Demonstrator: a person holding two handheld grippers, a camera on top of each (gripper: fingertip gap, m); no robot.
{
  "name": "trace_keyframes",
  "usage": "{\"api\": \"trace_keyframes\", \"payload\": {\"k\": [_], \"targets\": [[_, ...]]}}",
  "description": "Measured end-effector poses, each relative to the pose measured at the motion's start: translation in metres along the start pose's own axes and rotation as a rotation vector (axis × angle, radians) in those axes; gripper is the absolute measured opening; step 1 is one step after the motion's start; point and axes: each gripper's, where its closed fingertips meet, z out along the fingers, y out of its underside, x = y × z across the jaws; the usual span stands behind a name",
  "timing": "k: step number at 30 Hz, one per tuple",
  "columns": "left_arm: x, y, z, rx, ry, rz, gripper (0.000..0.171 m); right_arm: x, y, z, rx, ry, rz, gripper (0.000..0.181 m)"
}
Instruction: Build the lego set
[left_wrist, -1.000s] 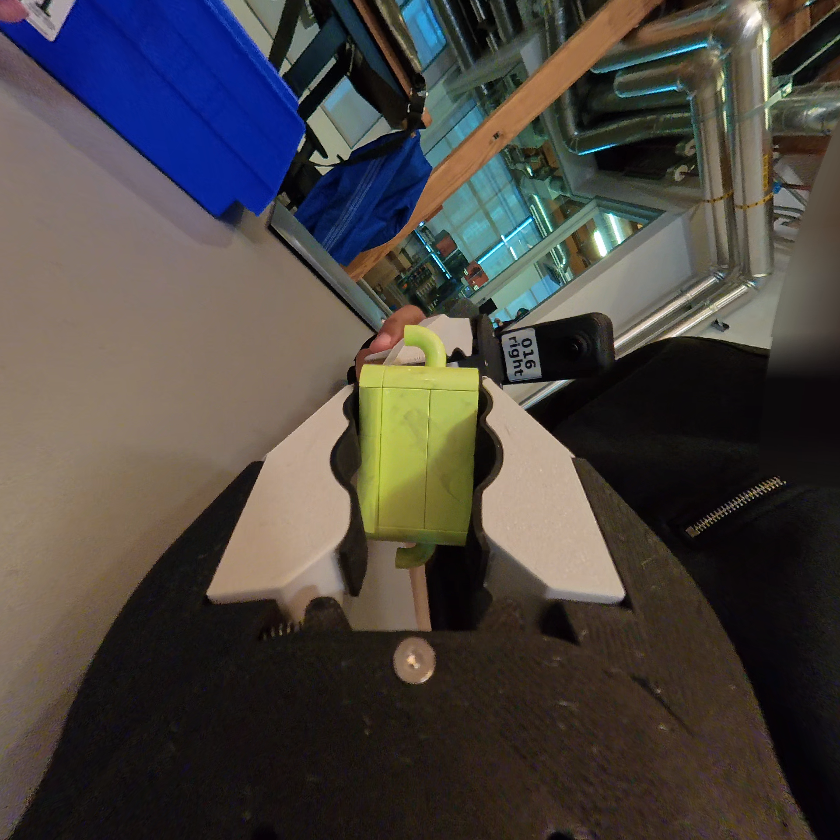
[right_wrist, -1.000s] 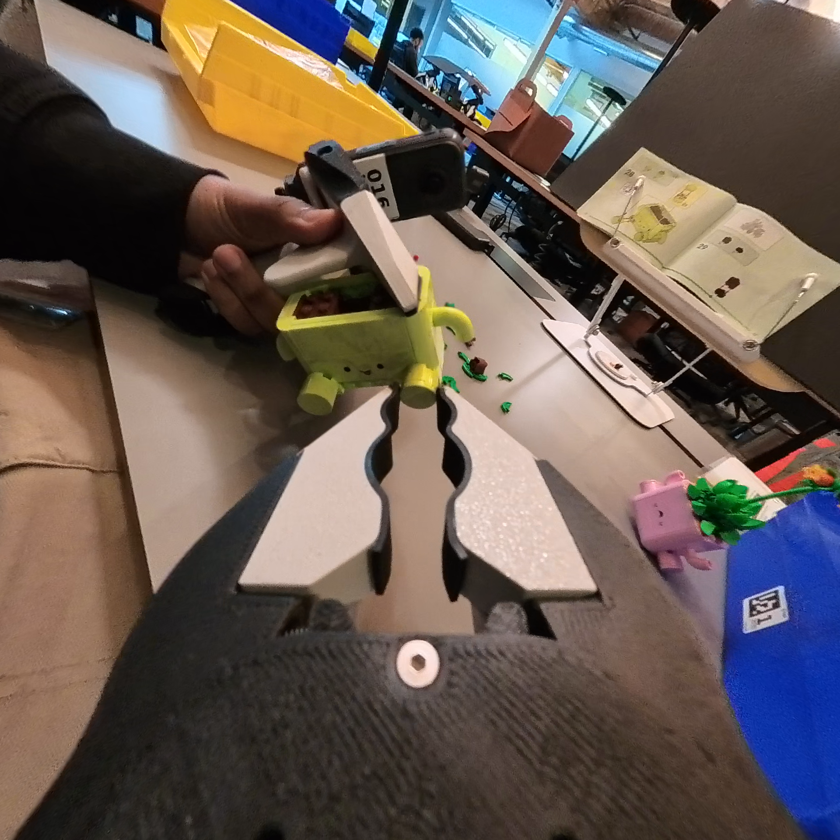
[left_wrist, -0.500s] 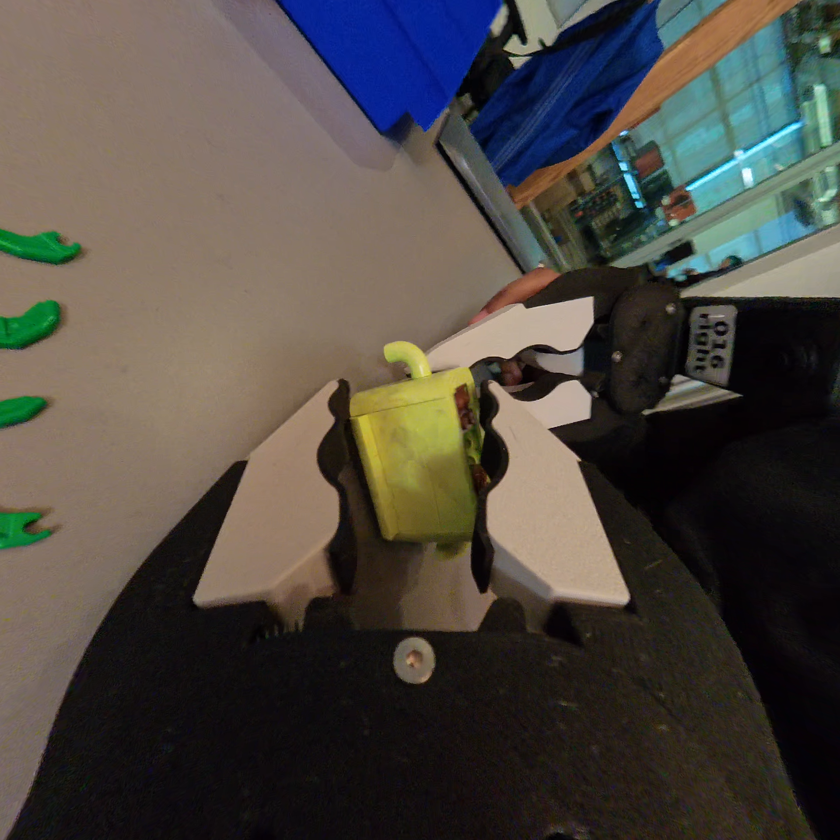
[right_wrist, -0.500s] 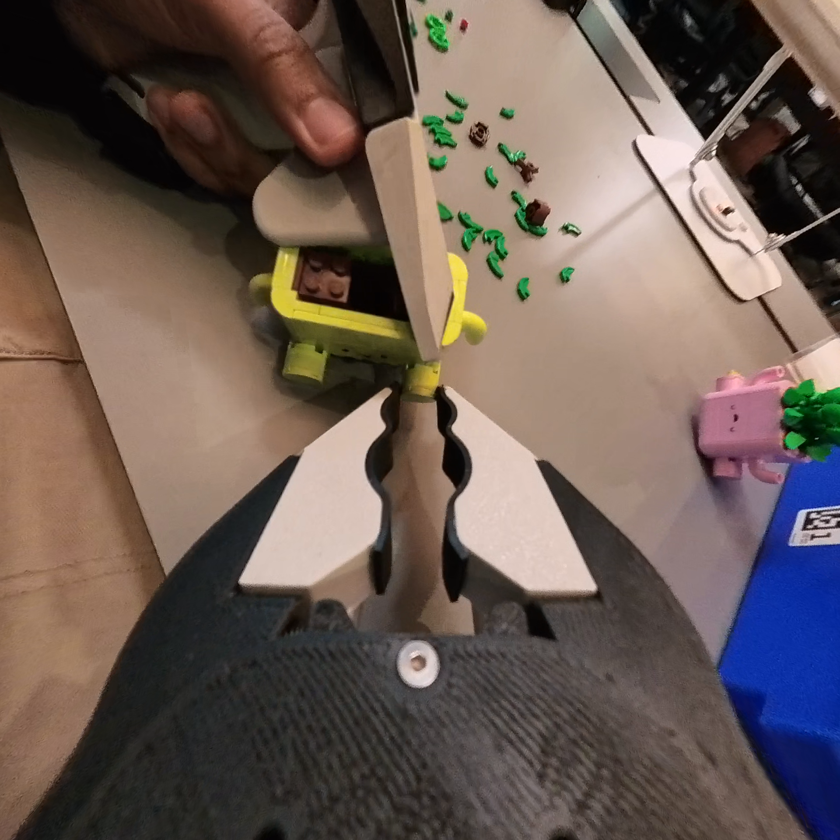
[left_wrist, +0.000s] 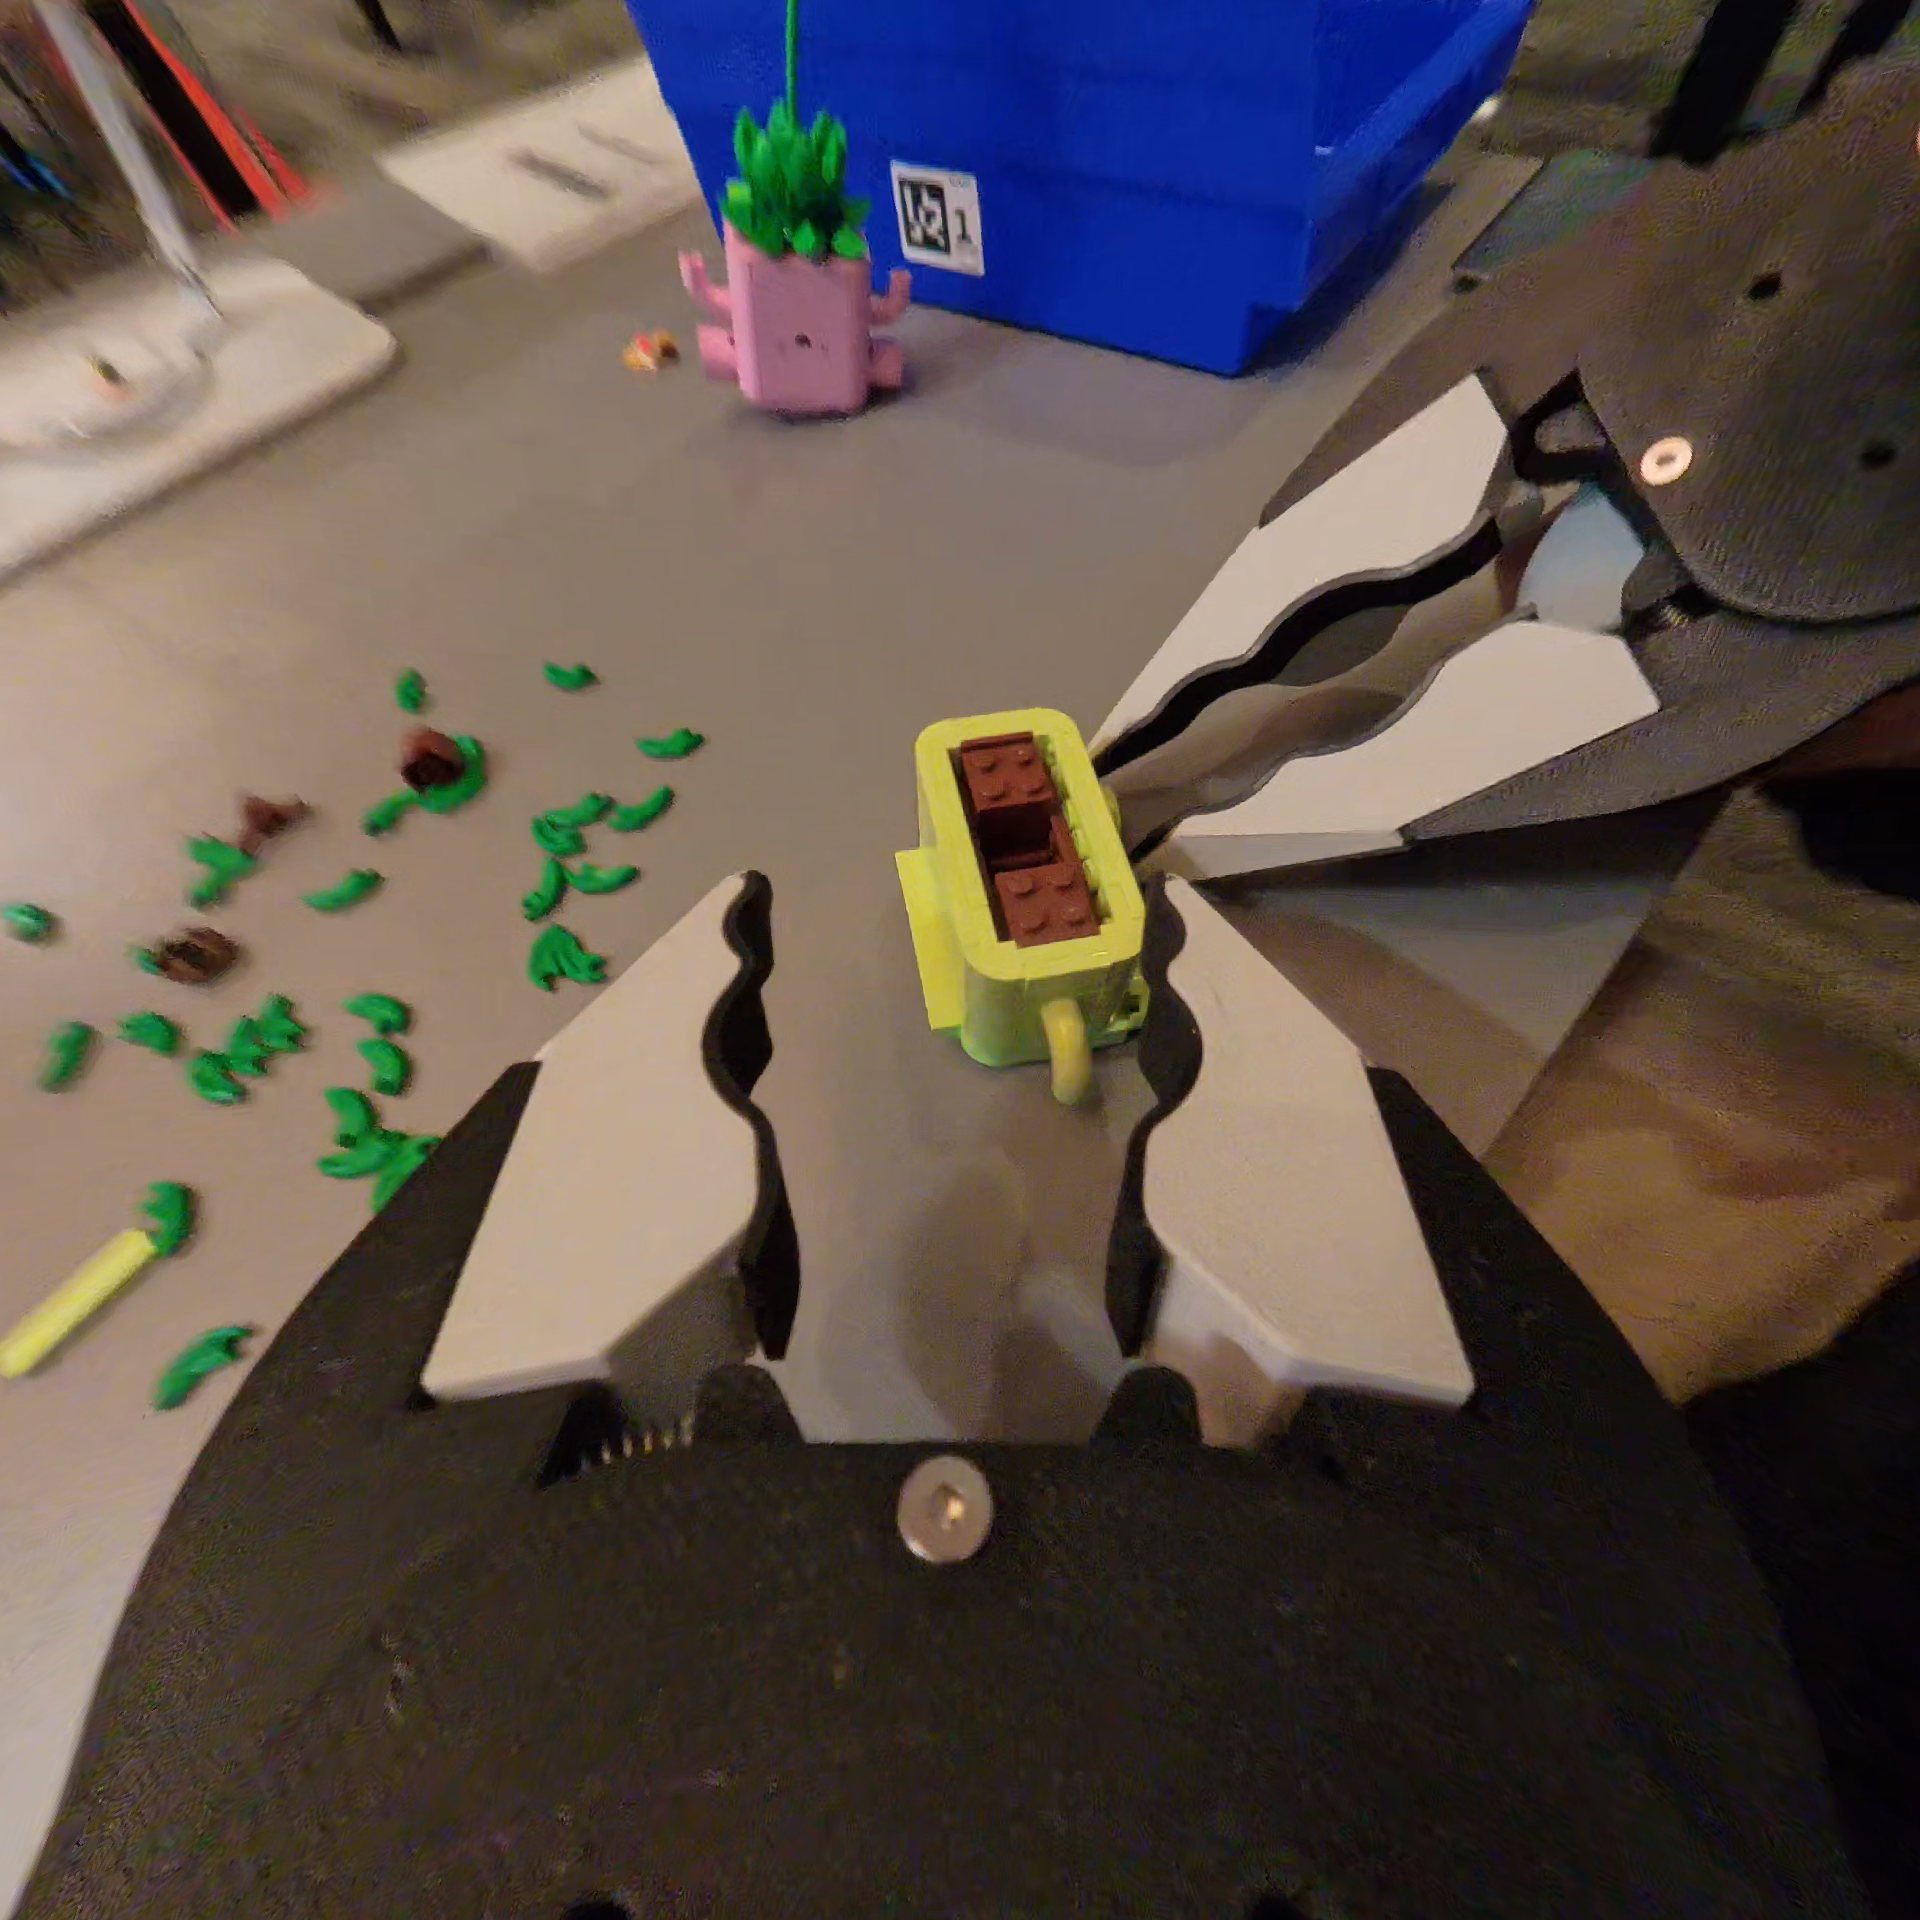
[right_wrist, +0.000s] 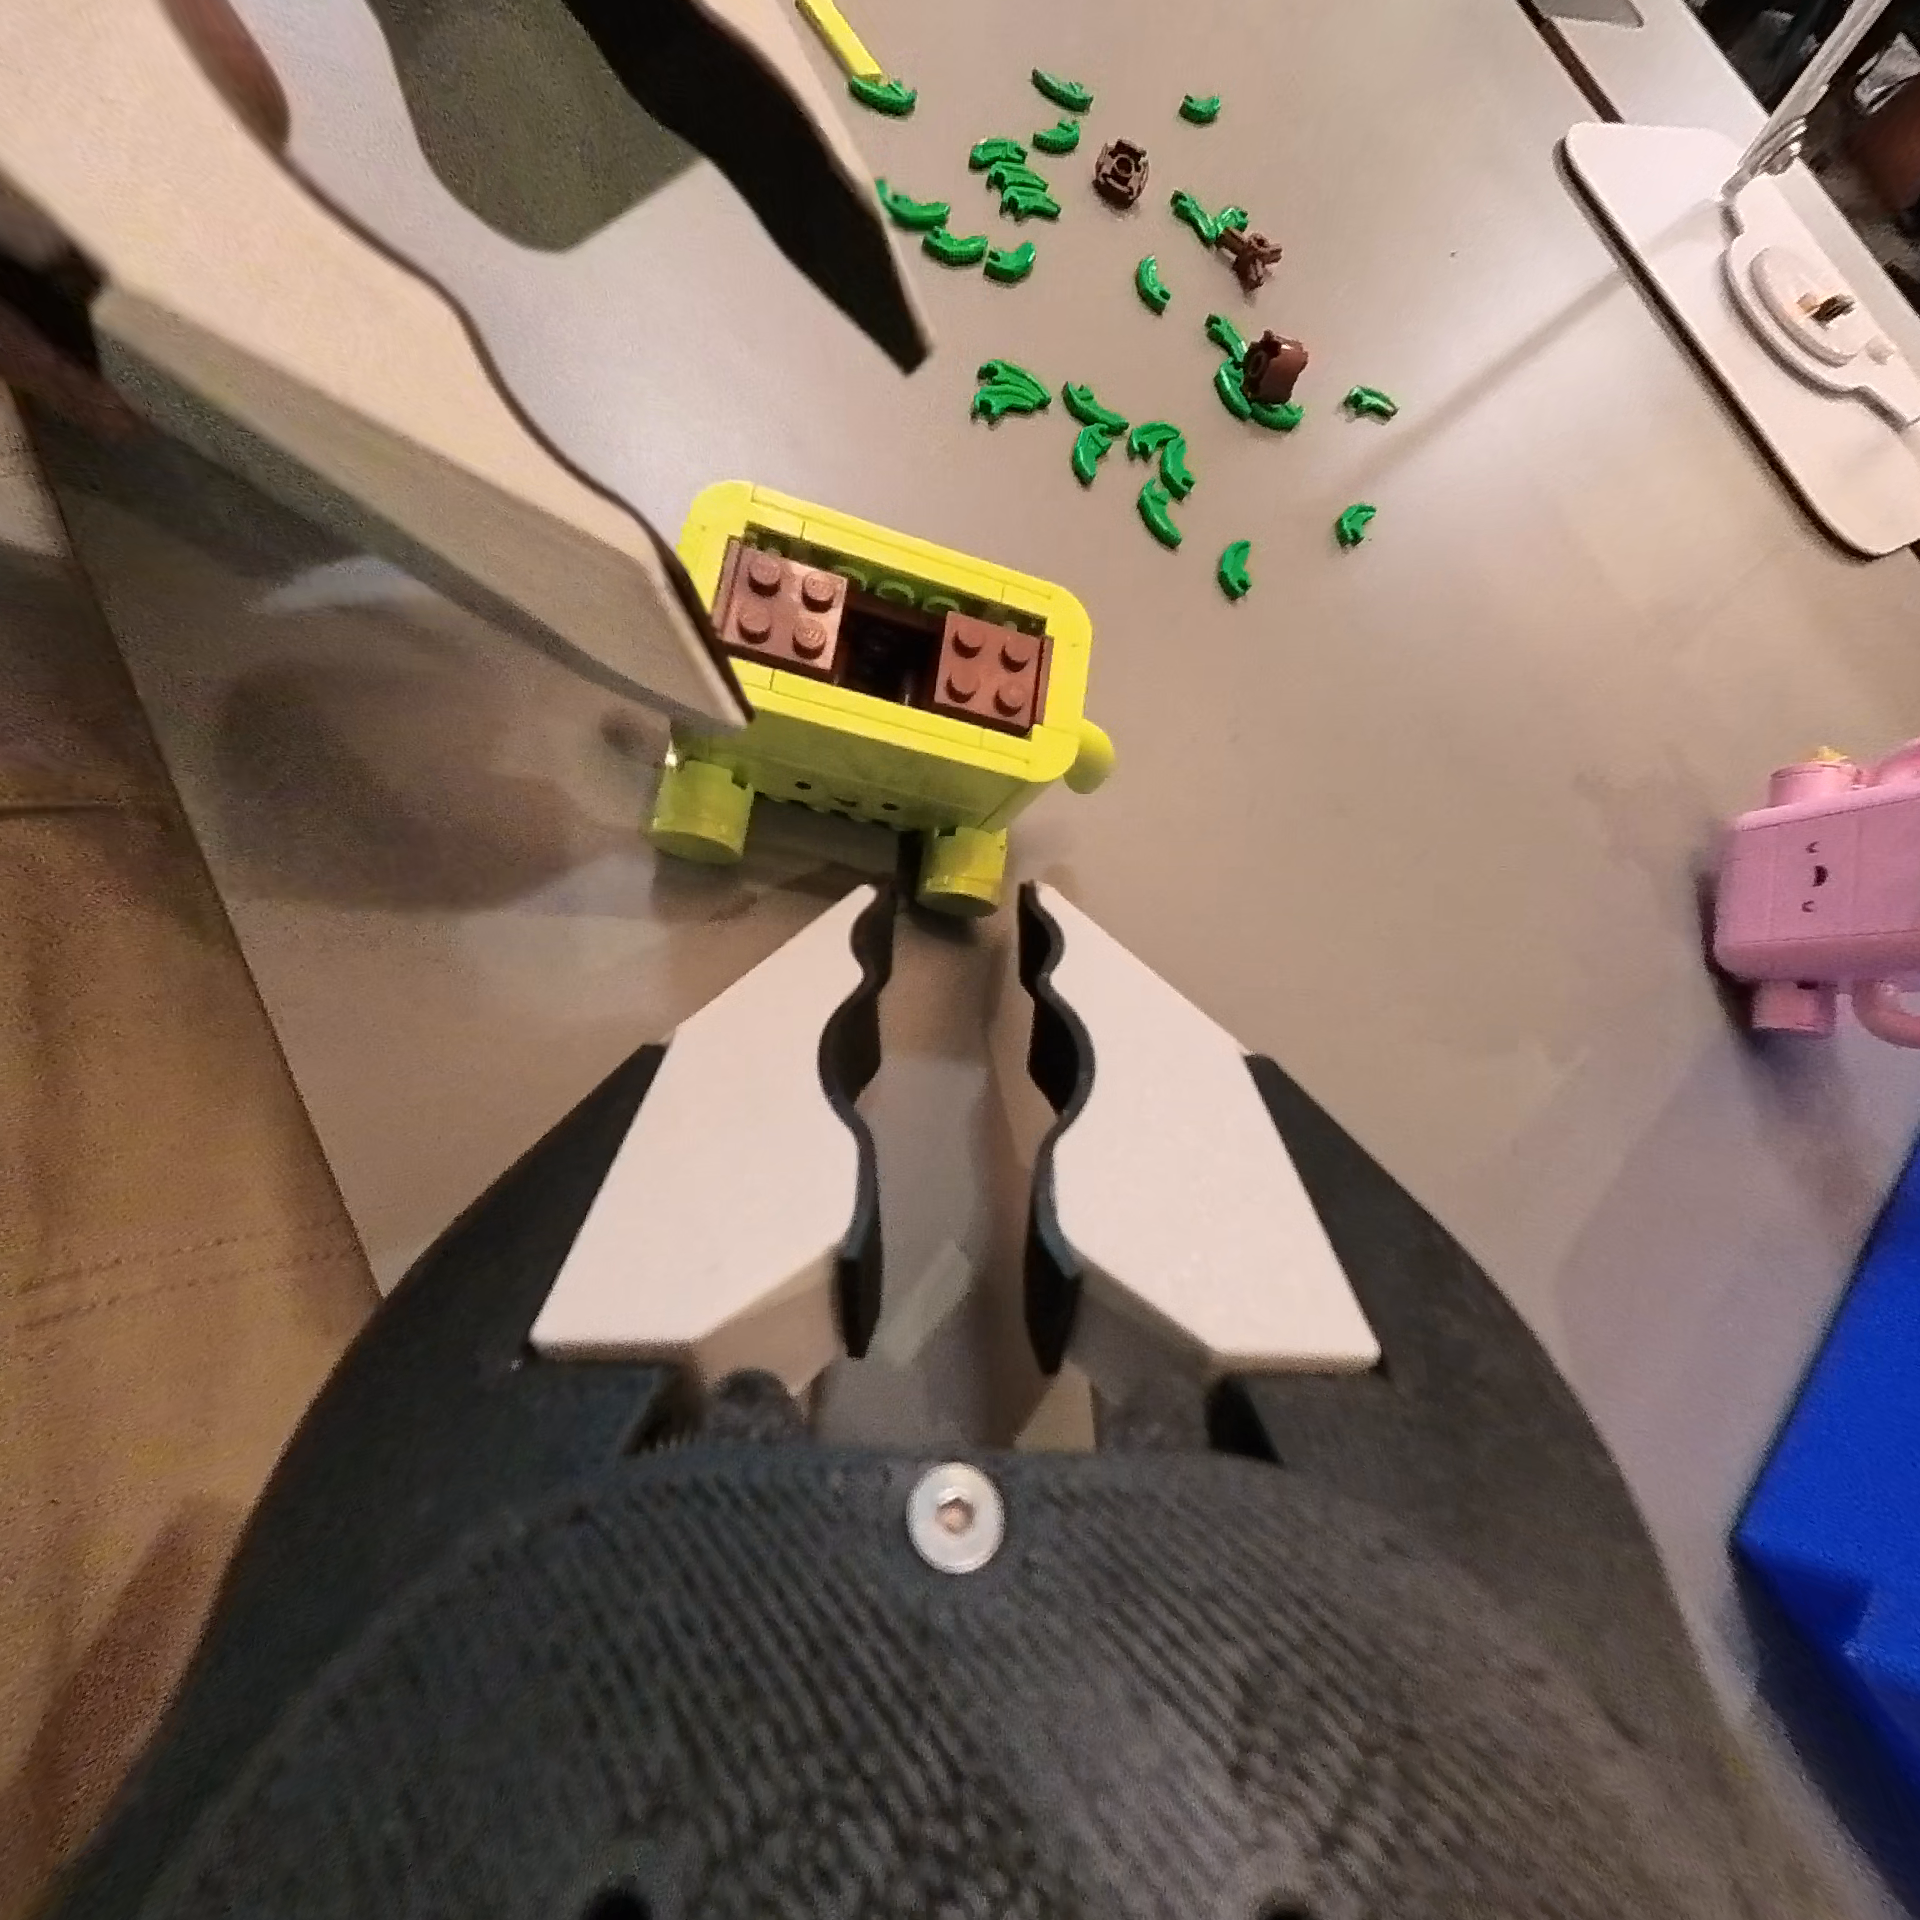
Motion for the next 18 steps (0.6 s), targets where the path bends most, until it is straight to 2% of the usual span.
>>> {"api": "trace_keyframes", "payload": {"k": [2, 6, 10, 12, 15, 18], "targets": [[0.004, -0.001, 0.003, -0.001, -0.027, 0.084, 0.062, -0.002, 0.0, -0.001, 0.003, -0.009, -0.006, 0.022], [-0.002, 0.006, 0.01, -0.057, -0.032, 0.077, 0.056, -0.012, -0.001, -0.003, 0.016, -0.074, -0.004, 0.024], [-0.006, 0.013, 0.011, -0.094, 0.052, 0.026, 0.056, -0.032, -0.003, -0.008, 0.032, -0.21, -0.005, 0.025], [-0.006, 0.017, 0.012, -0.118, 0.108, 0.027, 0.055, -0.031, -0.005, -0.01, 0.04, -0.221, 0.015, 0.026], [-0.01, 0.018, 0.008, -0.103, 0.16, 0.051, 0.059, -0.025, -0.008, -0.012, 0.066, -0.233, 0.088, 0.033], [-0.005, 0.019, -0.004, -0.077, 0.285, 0.085, 0.072, -0.021, -0.01, -0.014, 0.085, -0.29, 0.171, 0.047]]}}
